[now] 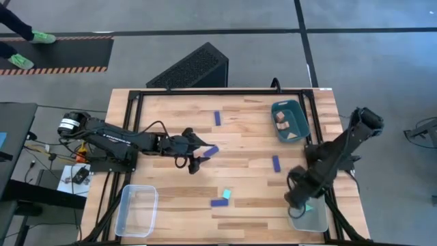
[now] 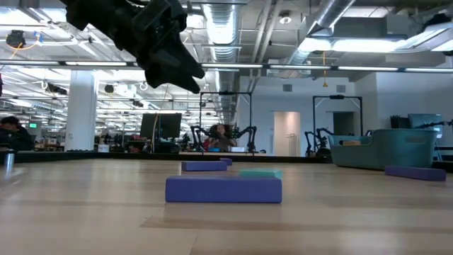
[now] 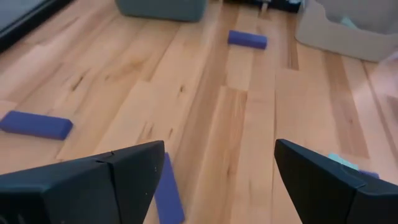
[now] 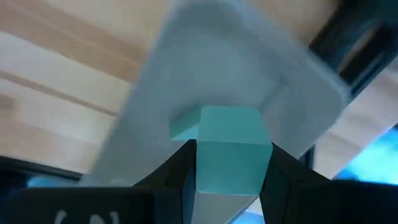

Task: Sort & place blocks by color
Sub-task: Put the right light blue block into the grey bin, then put the light blue block into the grey bin

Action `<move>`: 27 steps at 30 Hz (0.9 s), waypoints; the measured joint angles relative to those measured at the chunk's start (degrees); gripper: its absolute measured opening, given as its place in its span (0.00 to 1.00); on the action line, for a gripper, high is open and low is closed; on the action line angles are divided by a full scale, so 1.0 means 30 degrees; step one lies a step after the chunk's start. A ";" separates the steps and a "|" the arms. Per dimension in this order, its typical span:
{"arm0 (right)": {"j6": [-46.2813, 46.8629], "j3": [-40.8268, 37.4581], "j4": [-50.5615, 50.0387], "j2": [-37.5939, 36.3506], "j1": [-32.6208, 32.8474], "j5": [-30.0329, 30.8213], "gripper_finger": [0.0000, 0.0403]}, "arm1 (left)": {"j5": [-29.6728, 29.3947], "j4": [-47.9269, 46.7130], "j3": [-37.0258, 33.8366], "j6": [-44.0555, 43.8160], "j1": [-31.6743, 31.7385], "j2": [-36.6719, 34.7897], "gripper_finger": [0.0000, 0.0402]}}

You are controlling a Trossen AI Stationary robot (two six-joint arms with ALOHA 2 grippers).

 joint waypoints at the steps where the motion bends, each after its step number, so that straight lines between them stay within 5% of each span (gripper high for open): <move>1: 0.0717 -0.0581 0.1197 0.0007 0.0358 -0.0229 0.33 | 0.0125 0.0170 0.0000 0.0008 0.0068 0.0000 0.74; 6: 0.3700 -0.2575 0.6094 0.0630 0.1399 -0.0089 0.35 | 0.1065 0.0015 0.0000 0.0041 0.0451 0.0000 0.74; 16: 0.4790 -0.2566 0.5990 0.1840 0.1908 0.0372 0.61 | 0.3572 -0.0015 0.0000 -0.1366 0.1938 0.0000 0.74; 21: 0.5006 -0.0454 0.3852 0.1770 0.1796 0.2850 0.63 | 0.4603 -0.0205 0.0000 -0.1726 0.2772 -0.0233 0.74; 27: 0.3851 0.2142 0.2620 0.1749 0.0418 0.8195 0.63 | 0.5504 0.1527 -0.0015 -0.3510 0.4337 -0.2187 0.74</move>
